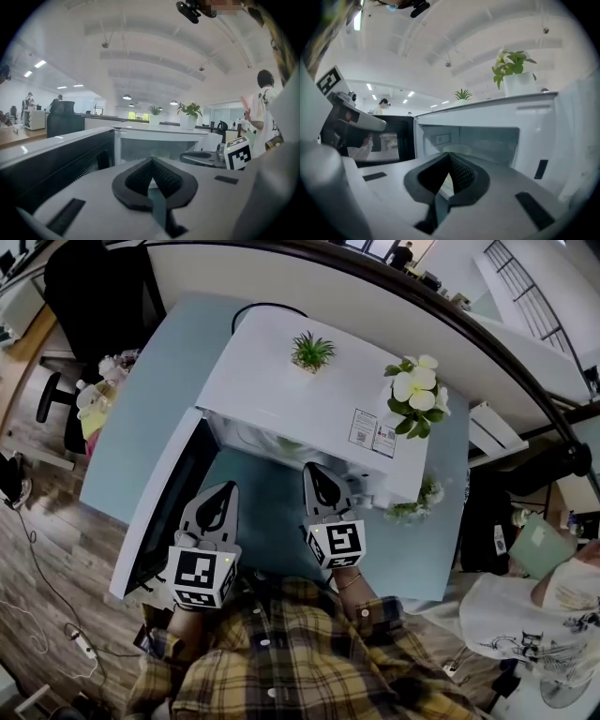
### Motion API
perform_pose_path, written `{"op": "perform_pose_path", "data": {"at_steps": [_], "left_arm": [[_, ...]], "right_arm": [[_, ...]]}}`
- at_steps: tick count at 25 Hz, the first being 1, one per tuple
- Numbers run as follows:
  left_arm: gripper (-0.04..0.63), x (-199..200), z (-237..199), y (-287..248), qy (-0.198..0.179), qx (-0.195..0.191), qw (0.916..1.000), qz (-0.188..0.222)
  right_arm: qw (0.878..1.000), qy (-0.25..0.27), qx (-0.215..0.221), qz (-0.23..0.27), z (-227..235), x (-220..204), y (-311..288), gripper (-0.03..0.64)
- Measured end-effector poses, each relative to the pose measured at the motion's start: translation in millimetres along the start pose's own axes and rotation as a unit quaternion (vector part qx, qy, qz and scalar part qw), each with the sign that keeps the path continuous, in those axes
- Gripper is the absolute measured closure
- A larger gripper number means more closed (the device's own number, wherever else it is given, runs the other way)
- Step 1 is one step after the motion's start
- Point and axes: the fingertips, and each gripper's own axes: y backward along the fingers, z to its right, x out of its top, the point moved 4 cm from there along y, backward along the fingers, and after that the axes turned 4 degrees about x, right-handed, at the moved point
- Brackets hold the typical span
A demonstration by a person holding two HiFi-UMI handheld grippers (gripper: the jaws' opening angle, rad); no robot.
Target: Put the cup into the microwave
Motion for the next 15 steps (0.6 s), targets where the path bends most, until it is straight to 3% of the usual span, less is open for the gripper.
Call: {"op": "perform_pose_path", "data": {"at_steps": [9, 15], "left_arm": [[0.606, 7.5, 22.0, -6.1, -0.017, -0.033, 0.9993, 0.007], [0.606, 8.9, 45.2, -13.9, -0.027, -0.065, 0.9975, 0.006]], "right_arm": [[0.999, -0.017, 0.022, 0.019, 2.4, 31.2, 40.5, 0.612], [0.999, -0.036, 0.013, 0.034, 15.4, 48.5, 71.3, 0.612]]}}
